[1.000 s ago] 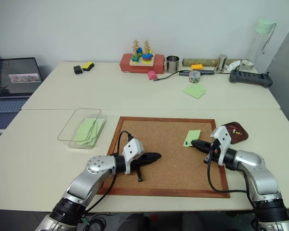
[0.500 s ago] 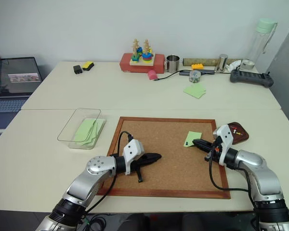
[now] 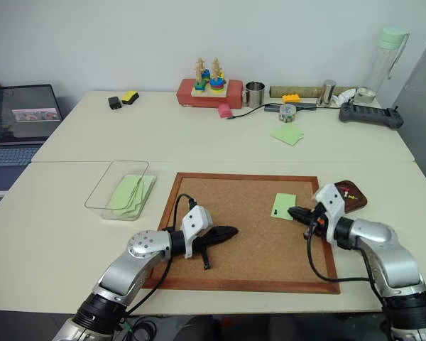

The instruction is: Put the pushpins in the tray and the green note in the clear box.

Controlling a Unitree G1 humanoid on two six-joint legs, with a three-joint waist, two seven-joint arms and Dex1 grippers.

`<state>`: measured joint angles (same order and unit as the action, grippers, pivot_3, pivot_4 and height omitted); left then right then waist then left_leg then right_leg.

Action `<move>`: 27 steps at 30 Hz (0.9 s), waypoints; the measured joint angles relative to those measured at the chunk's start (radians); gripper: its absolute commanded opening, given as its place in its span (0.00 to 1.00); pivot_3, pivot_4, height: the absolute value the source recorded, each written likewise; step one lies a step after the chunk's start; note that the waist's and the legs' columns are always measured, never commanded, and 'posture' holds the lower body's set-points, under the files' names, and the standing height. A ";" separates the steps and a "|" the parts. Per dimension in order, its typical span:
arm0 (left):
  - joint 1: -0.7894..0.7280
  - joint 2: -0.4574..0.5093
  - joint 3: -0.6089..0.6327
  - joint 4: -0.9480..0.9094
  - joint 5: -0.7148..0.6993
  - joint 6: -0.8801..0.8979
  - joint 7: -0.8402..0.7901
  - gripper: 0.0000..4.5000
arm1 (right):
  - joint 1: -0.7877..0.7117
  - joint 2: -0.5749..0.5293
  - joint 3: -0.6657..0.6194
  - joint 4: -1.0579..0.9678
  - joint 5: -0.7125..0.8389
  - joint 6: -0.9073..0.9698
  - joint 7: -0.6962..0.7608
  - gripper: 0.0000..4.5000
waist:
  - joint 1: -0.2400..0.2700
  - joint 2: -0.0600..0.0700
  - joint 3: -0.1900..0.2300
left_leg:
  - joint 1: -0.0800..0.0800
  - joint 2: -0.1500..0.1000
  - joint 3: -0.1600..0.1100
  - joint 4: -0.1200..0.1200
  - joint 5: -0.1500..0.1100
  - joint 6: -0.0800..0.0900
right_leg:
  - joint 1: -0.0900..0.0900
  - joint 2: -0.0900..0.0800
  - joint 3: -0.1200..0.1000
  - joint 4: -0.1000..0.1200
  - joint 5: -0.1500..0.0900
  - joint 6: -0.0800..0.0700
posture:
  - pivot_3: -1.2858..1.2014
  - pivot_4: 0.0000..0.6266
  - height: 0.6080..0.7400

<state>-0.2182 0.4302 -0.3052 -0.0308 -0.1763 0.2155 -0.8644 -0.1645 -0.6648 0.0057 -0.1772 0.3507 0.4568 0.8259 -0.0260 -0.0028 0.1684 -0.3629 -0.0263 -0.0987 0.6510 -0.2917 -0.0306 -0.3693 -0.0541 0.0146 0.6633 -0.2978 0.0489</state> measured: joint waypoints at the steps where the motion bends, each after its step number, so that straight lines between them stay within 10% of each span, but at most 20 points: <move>1: 0.000 0.000 0.000 0.000 0.000 0.000 0.000 0.00 | 0.000 -0.001 0.004 -0.006 -0.006 0.004 -0.001 0.01 | 0.000 0.000 0.000 | 0.000 0.000 0.000 0.000 0.000 0.000 | 0.000 0.000 0.000 0.000 0.000 0.000 | 0.52 0.24 1.00; 10: 0.000 0.000 -0.002 0.000 0.000 0.000 0.001 0.00 | -0.057 0.036 -0.111 -0.023 0.112 0.101 -0.043 0.01 | 0.001 0.000 0.000 | 0.000 0.000 0.000 -0.001 0.000 0.000 | 0.000 0.000 0.000 0.000 0.000 0.000 | 0.52 0.24 1.00; 25: -0.002 0.001 -0.006 0.003 0.000 0.000 -0.001 0.00 | -0.173 -0.076 -0.168 0.398 -0.127 -0.033 -0.180 0.01 | 0.000 0.003 -0.003 | 0.001 -0.001 0.003 -0.002 0.000 0.000 | 0.000 0.000 0.000 0.000 0.000 0.000 | 0.52 0.24 1.00; 27: -0.003 0.000 -0.006 0.003 0.000 0.000 0.000 0.00 | -0.186 -0.073 -0.164 0.424 -0.136 -0.035 -0.188 0.13 | 0.000 0.003 -0.003 | 0.001 -0.001 0.003 -0.002 0.000 0.000 | 0.000 0.000 0.001 0.000 0.000 0.000 | 0.52 0.24 1.00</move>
<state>-0.2209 0.4303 -0.3116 -0.0279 -0.1763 0.2154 -0.8648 -0.3503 -0.7377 -0.1579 0.2465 0.2142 0.4217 0.6381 -0.0265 0.0005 0.1655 -0.3616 -0.0269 -0.0956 0.6485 -0.2916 -0.0305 -0.3693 -0.0543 0.0152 0.6633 -0.2975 0.0488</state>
